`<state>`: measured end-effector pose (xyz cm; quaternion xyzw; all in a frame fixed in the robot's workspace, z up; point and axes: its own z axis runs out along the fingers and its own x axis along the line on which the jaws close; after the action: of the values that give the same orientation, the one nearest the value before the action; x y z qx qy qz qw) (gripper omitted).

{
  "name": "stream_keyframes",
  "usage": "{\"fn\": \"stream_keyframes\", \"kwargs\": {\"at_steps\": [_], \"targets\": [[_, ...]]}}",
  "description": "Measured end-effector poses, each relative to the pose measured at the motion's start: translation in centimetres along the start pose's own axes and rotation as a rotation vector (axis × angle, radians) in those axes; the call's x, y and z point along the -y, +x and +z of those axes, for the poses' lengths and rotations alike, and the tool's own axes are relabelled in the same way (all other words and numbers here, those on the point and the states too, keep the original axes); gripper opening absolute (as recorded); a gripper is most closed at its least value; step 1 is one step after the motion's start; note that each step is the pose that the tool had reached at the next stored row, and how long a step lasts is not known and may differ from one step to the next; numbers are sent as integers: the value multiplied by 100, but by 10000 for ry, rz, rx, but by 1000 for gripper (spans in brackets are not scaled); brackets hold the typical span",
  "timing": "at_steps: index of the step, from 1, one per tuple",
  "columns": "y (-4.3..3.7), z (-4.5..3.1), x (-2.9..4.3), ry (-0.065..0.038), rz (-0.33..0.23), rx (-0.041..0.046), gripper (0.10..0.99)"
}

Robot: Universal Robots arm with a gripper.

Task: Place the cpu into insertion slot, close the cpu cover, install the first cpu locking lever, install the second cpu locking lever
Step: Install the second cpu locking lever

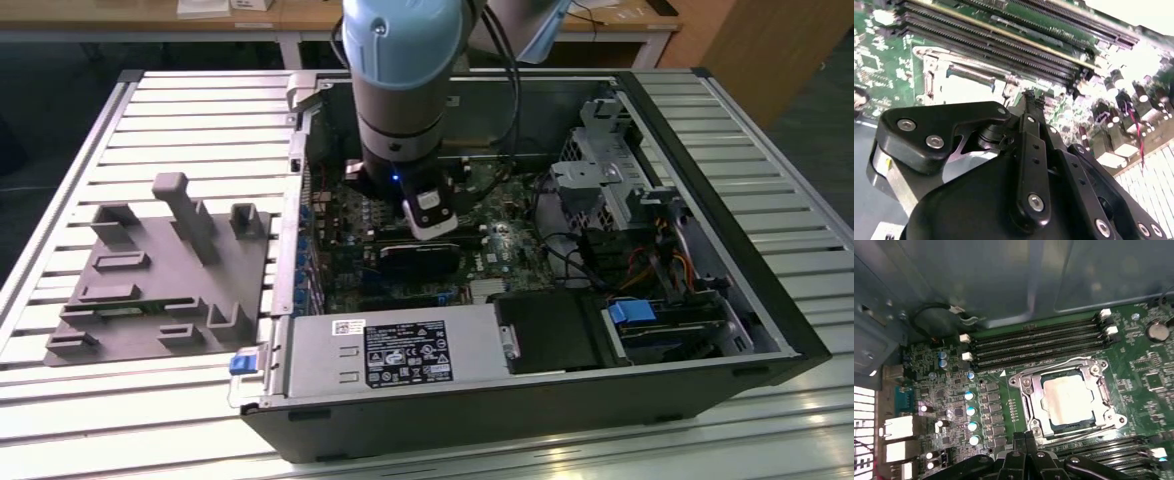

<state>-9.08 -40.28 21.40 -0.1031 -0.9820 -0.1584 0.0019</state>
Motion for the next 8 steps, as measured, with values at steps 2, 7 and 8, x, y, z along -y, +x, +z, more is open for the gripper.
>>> {"fn": "stream_keyframes", "kwargs": {"at_steps": [2,7,8], "targets": [[2,-63,-20,0,-2,4,102],[7,-176,-58,7,-4,13,102],[7,-181,-60,35,-4,22,102]]}}
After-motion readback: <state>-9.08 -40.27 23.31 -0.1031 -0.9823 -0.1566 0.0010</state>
